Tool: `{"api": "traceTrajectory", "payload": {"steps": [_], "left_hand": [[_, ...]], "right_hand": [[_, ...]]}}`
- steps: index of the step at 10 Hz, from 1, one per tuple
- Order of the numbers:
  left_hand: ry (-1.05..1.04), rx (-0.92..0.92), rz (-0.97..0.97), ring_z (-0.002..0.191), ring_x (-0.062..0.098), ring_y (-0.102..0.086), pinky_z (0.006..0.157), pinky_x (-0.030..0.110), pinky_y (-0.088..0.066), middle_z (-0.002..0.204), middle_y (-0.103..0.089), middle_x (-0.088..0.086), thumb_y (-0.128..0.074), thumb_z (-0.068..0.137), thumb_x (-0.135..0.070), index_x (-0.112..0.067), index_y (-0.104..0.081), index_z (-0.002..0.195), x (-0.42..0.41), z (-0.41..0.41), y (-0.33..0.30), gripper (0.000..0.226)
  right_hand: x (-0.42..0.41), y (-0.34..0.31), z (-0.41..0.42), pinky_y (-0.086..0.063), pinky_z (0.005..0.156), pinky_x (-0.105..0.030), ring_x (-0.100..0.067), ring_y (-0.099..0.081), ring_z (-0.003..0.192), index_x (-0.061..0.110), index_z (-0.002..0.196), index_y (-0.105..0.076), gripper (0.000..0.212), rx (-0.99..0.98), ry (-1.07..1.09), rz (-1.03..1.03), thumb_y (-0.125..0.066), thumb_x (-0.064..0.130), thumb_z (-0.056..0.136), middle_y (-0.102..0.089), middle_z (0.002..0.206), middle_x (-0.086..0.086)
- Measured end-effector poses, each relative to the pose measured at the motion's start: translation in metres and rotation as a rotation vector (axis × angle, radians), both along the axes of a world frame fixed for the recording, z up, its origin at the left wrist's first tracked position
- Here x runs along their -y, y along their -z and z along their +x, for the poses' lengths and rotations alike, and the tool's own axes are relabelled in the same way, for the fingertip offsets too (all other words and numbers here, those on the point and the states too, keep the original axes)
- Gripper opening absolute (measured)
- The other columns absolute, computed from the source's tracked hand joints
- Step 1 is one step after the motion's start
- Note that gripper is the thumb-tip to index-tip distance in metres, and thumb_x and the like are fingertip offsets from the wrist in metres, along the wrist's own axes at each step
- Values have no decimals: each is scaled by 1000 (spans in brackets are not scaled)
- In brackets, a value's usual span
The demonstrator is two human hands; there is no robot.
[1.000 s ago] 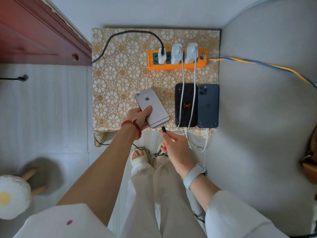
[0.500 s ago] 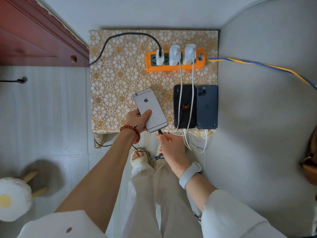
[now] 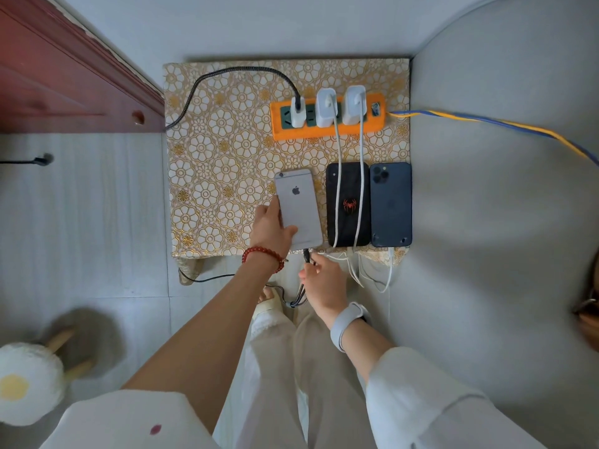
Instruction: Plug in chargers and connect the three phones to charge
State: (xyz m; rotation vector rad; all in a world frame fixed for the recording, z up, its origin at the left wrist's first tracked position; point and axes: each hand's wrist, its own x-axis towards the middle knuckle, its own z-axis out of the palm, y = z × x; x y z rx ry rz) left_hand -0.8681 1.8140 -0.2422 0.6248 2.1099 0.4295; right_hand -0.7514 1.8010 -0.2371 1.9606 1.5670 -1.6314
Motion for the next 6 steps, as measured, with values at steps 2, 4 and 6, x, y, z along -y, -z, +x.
{"api": "traceTrajectory", "payload": {"steps": [2,4,6], "left_hand": [[109,-65,-36,101,32,-52,86,39,-50,121,-38,17,-63,79,-9,-13,-27,137,6,1,1,69],[240,-128,-127,106,34,-47,85,45,-50,121,-35,16,-67,78,-20,-19,-17,140,0,3,0,80],[240,-135,-147,119,34,-40,95,46,-43,133,-34,15,-60,82,-23,-19,-25,138,3,-1,-25,66]], "right_hand": [[-1,3,3,-38,79,-30,-33,-55,108,1,115,-52,31,-6,-126,-61,-37,3,88,-63,105,-15],[-7,-3,5,-39,83,-33,-32,-54,103,3,108,-55,29,-36,-217,-53,-32,3,90,-62,108,-19],[-23,-24,12,-42,100,-39,-31,-53,115,3,118,-53,33,-17,-229,-61,-33,6,92,-59,123,-17]]}}
